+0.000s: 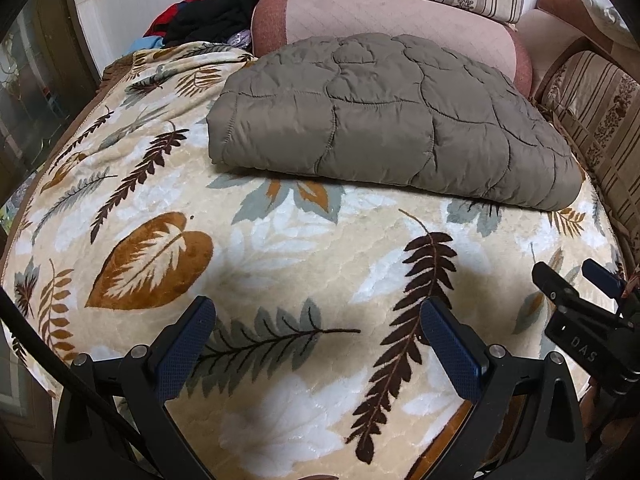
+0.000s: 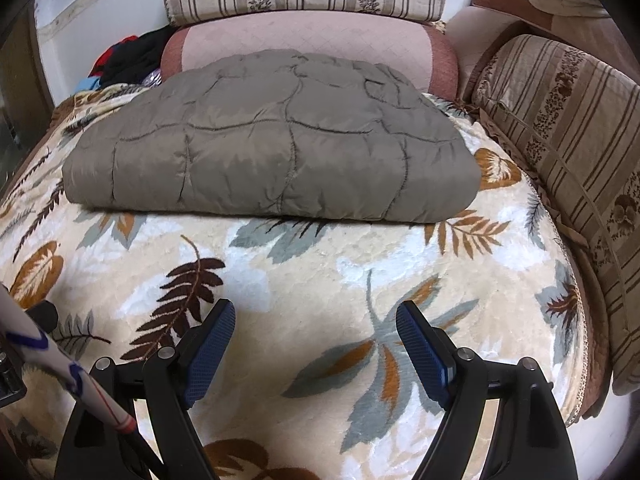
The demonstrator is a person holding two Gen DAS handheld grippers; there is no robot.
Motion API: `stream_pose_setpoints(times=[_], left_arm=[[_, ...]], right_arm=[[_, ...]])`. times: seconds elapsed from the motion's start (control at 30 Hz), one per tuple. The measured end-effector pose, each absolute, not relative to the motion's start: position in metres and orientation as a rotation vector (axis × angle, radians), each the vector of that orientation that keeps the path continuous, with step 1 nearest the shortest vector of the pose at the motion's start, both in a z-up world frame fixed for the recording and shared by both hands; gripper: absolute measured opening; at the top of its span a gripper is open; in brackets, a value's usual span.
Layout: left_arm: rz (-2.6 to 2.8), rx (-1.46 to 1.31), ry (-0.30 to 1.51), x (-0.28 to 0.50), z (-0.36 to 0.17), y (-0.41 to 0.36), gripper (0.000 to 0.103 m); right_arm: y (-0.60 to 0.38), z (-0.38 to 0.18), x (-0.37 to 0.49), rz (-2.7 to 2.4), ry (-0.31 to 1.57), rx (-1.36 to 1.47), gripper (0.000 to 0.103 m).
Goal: Fold large clothes
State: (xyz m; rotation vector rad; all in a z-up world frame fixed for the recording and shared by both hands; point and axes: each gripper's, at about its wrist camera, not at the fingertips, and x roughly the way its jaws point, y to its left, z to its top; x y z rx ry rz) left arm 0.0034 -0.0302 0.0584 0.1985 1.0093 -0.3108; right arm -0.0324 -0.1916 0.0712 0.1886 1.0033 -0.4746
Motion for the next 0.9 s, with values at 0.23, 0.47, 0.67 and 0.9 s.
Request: stream_pose_setpoints(times=[0.23,0.47,0.67,0.9], left_arm=[[-0.34,0.186,1.002,0.002,0.059,-0.034,0.102],[-0.344,0.174,0.991,-0.001,0.062,-0.033,0.102],[-0.346,0.165,0.967,-0.008,0.07,-0.028,0.102],[-0.35,0.151,0.929,-0.019,0.082,-0.02,0.102]], right_arm=[[-0.19,0.066,-0.03,-0.466,1.01,0.171,0.086],[-0.195,0.072,-0.034,-0.487,0.993,0.181,0.086],[-0.187,0.078,-0.039,-0.475,0.983,0.157,0.086],[-0.17,0.088,-0.044,-0.462,0.961,0.106,0.086]])
